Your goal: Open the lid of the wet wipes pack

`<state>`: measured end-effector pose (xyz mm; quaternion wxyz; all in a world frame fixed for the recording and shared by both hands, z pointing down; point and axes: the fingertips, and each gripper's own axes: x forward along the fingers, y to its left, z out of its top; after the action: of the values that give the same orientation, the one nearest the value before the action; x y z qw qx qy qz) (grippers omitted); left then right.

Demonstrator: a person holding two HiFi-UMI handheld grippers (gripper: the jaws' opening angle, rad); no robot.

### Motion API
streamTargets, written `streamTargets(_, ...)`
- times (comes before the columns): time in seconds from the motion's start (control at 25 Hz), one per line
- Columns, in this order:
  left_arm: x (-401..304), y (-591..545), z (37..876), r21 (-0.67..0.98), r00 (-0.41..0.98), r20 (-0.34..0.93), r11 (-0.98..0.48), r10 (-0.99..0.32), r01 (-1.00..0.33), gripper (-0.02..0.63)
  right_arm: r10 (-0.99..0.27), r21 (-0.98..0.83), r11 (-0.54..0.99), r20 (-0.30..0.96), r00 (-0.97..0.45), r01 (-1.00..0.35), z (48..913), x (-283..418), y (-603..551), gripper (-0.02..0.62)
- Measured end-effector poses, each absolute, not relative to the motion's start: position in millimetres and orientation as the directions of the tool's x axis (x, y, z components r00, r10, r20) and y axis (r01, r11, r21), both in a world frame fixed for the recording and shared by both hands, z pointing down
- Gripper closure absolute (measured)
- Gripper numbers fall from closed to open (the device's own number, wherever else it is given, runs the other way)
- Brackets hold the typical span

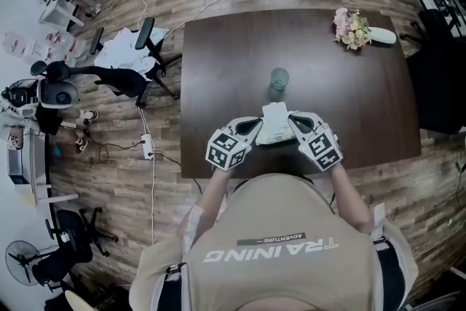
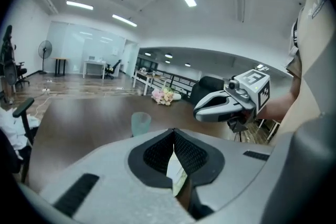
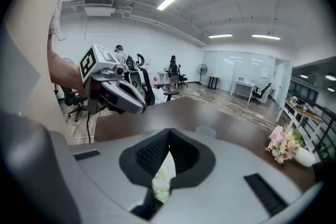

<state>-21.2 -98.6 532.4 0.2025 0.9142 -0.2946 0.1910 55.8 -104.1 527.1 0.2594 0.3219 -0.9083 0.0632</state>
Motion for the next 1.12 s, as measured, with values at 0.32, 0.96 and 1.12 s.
streamTargets(0.32,-21,-116,441,0.15,0.775,0.311,-0.776,-0.551,-0.612,0.597,-0.6,0.168,0.781,0.469,-0.648,-0.601,476,51,-105,0.581)
streamTargets(0.96,-47,-106,305,-0.01,0.754,0.034,-0.755,-0.656,-0.656,0.597,-0.7,0.022,0.71,0.13,-0.703,-0.703,347,43,-106,0.581)
streamTargets(1.12,-62,-105,295,0.002,0.738,0.001,-0.738,-0.675,-0.675,0.597,-0.726,0.044,0.687,0.082,-0.683,-0.725,328,44,-100,0.581)
